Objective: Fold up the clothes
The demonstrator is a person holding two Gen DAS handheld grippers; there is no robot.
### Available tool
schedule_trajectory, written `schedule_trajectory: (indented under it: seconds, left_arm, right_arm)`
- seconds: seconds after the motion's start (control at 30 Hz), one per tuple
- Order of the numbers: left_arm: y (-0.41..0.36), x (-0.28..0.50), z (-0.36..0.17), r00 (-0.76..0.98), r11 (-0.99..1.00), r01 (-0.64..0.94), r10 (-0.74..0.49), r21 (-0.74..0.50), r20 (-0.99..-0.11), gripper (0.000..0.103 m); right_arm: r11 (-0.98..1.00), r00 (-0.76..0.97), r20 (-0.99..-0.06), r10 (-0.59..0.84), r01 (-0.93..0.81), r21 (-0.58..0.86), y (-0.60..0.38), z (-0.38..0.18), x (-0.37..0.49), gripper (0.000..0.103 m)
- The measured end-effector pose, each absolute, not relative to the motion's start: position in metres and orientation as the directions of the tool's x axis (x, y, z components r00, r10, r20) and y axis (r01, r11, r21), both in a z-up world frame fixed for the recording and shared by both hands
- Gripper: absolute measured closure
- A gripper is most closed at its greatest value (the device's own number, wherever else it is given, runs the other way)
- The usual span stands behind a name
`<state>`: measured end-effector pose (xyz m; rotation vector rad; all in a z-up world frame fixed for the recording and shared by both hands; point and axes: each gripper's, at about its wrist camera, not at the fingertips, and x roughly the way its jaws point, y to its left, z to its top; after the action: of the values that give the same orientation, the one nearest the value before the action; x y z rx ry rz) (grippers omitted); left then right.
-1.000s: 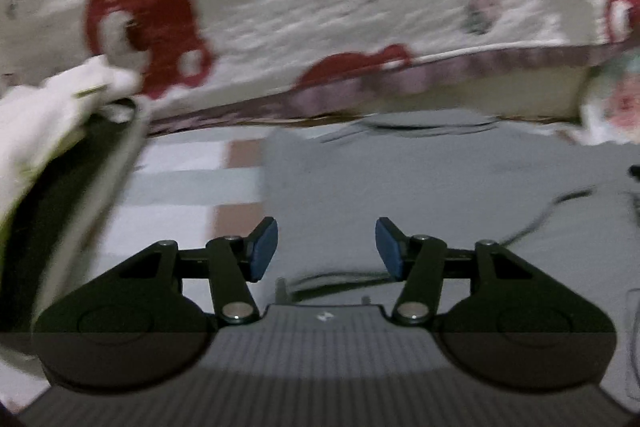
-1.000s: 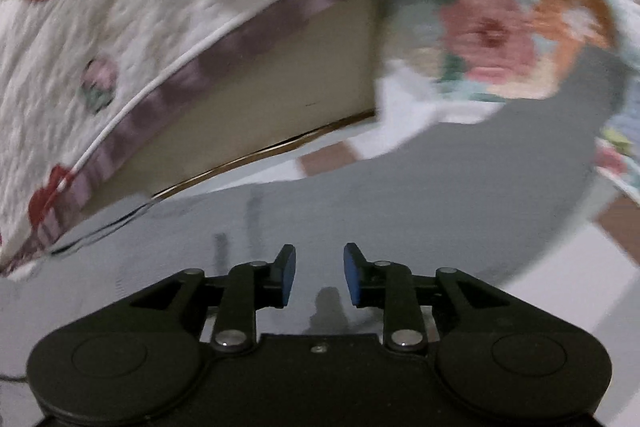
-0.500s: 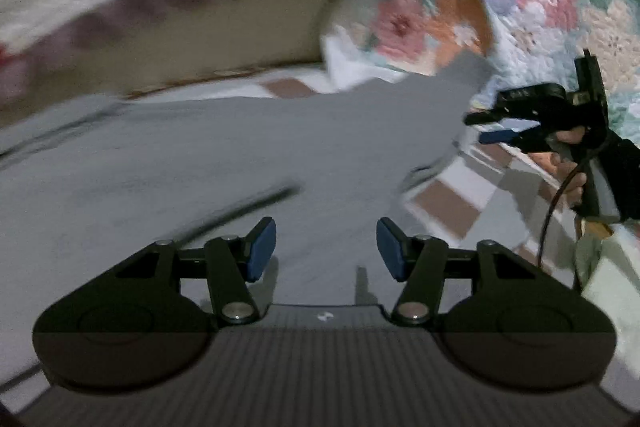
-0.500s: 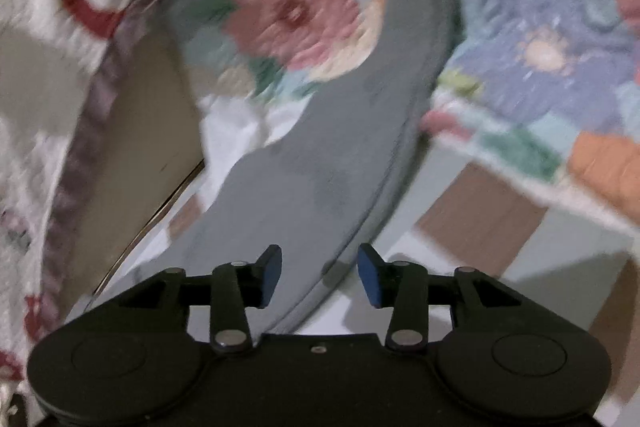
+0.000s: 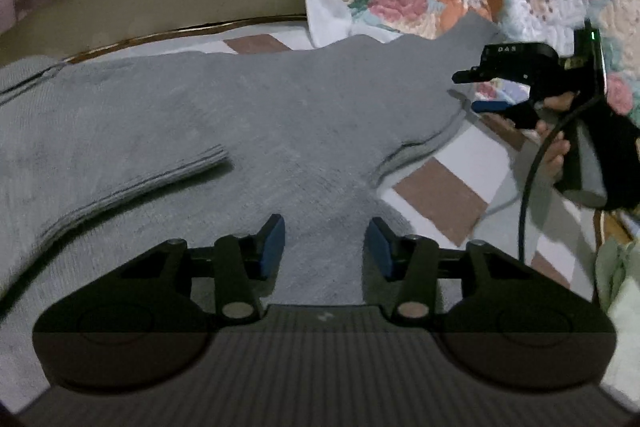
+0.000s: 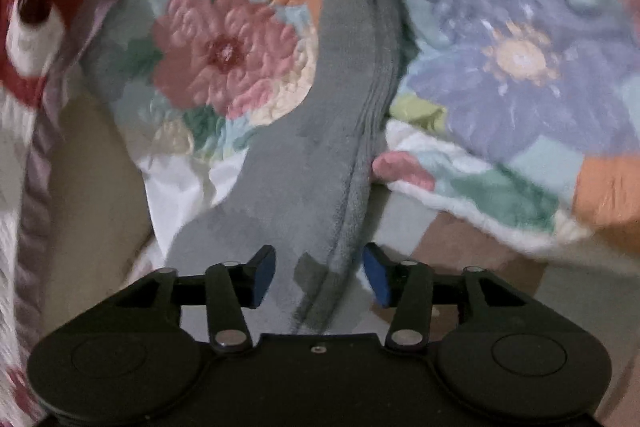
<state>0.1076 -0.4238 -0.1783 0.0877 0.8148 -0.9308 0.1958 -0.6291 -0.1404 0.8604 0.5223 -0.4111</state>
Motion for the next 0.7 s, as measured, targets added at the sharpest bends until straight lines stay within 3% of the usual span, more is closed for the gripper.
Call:
schedule_trajectory:
  seconds: [0.17, 0.27, 0.3, 0.33, 0.37, 0.6, 0.7]
  left_arm:
    - [-0.418, 0.110, -0.179, 0.309, 0.619, 0.724, -0.685, -0.303, -0.660, 0.057]
    - [-0.408, 0.095, -0.180, 0.374, 0.647, 0.727, -0.655, -0.230, -0.657, 0.057]
    - [-0.405, 0.091, -0.181, 0.392, 0.656, 0.722, -0.649, -0.220, -0.652, 0.057]
    - [-0.401, 0.088, -0.181, 0.398, 0.662, 0.715, -0.650, -0.225, -0.648, 0.057]
    - [-0.396, 0.089, -0.179, 0.394, 0.667, 0.702, -0.655, -0.249, -0.645, 0.057]
    - [-0.331, 0.117, -0.158, 0.391, 0.703, 0.485, -0.707, -0.521, -0.590, 0.053]
    - [-0.309, 0.118, -0.152, 0.415, 0.703, 0.435, -0.711, -0.563, -0.568, 0.053]
  right_arm:
    - [0.556, 0.814, -0.553, -0.177, 0.546, 0.626, -0.637, -0.144, 0.205, 0.047]
    - [0.618, 0.795, -0.552, -0.250, 0.570, 0.541, -0.623, -0.143, 0.215, 0.047]
    - [0.634, 0.784, -0.560, -0.269, 0.581, 0.510, -0.618, -0.141, 0.218, 0.059]
    - [0.656, 0.776, -0.575, -0.260, 0.579, 0.485, -0.615, -0.141, 0.222, 0.079]
    - [0.671, 0.774, -0.587, -0.238, 0.568, 0.476, -0.613, -0.141, 0.225, 0.089]
    - [0.647, 0.832, -0.531, -0.159, 0.494, 0.581, -0.598, -0.122, 0.238, 0.089]
    - [0.656, 0.873, -0.464, -0.149, 0.438, 0.614, -0.575, -0.104, 0.241, 0.089]
